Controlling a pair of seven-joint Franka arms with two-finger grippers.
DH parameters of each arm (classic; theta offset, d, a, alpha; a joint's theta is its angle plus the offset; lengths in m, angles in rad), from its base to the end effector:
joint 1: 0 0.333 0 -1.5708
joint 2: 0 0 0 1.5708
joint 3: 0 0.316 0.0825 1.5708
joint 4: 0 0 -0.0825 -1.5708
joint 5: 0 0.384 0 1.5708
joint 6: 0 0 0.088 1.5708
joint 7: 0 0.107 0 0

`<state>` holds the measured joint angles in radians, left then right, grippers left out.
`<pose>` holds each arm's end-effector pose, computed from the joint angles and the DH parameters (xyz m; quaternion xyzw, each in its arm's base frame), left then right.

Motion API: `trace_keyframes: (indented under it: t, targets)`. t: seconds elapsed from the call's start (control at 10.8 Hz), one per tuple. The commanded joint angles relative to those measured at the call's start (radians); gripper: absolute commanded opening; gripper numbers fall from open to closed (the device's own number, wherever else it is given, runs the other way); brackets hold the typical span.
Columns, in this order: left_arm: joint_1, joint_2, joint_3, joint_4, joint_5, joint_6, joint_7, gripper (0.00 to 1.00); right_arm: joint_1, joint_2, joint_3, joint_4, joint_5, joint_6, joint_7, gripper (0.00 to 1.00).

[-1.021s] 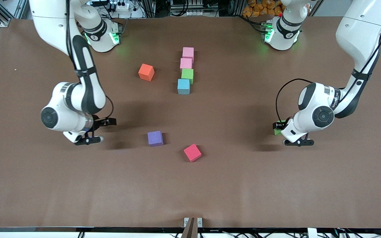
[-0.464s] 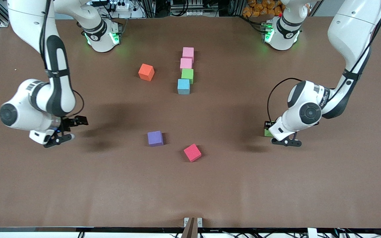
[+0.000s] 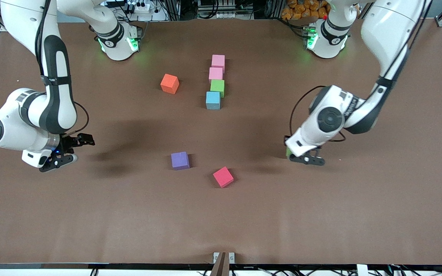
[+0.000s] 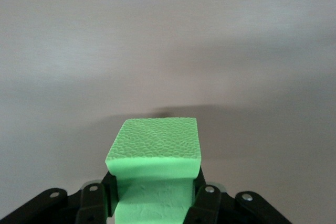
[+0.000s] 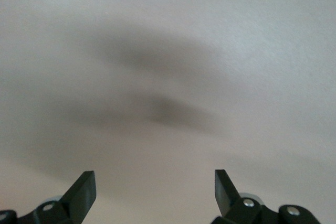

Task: Arrange blocks into number 1
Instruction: 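Carry green to the row with the left gripper while the right gripper withdraws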

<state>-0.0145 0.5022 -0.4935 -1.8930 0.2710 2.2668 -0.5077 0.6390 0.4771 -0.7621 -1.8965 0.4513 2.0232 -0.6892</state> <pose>0.5566 -0.2835 0.2602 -0.9972 0.0681 0.0307 0.0002 0.6022 -0.0247 0.2953 -0.9802 -0.1728 0.0739 0.0622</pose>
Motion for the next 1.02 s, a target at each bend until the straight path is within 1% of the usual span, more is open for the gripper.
trace_keyframes:
  t: [0.0,0.09,0.19,0.28,0.37,0.46,0.56,0.65,0.74,0.84,0.93]
  targets:
    - [-0.126,0.005,0.009,0.04,-0.027,-0.009,-0.153,0.0,0.03,-0.008,0.026,0.025,-0.013,-0.018,0.112,1.0]
    - [-0.183,0.015,0.009,0.057,-0.041,-0.009,-0.208,0.0,-0.008,-0.011,0.082,0.039,-0.014,-0.02,0.143,1.0]
    - [-0.23,0.022,0.009,0.074,-0.058,-0.009,-0.247,0.0,-0.072,-0.012,0.148,0.046,-0.016,-0.017,0.163,1.0]
    - [-0.277,0.039,0.01,0.089,-0.074,-0.009,-0.282,0.0,-0.158,-0.015,0.238,0.057,-0.034,-0.017,0.19,1.0]
    - [-0.33,0.064,0.015,0.112,-0.088,-0.009,-0.322,0.0,-0.254,-0.037,0.344,0.068,-0.092,-0.015,0.224,1.0]
    - [-0.379,0.091,0.026,0.147,-0.09,-0.009,-0.359,0.0,-0.371,-0.06,0.48,0.07,-0.177,-0.008,0.291,1.0]
    - [-0.425,0.119,0.054,0.187,-0.092,-0.009,-0.382,0.0,-0.49,-0.083,0.626,0.068,-0.269,-0.003,0.372,1.0]
    - [-0.474,0.14,0.09,0.218,-0.095,-0.009,-0.393,0.0,-0.565,-0.1,0.723,0.062,-0.337,-0.003,0.445,1.0]
    - [-0.511,0.159,0.126,0.244,-0.101,-0.007,-0.394,0.0,-0.587,-0.124,0.753,0.044,-0.368,-0.007,0.48,1.0]
    - [-0.551,0.179,0.16,0.276,-0.134,-0.007,-0.393,0.0,-0.605,-0.161,0.756,-0.001,-0.37,0.0,0.482,1.0]
    - [-0.588,0.183,0.205,0.293,-0.168,-0.007,-0.39,0.0,-0.643,-0.216,0.786,-0.053,-0.373,0.021,0.481,1.0]
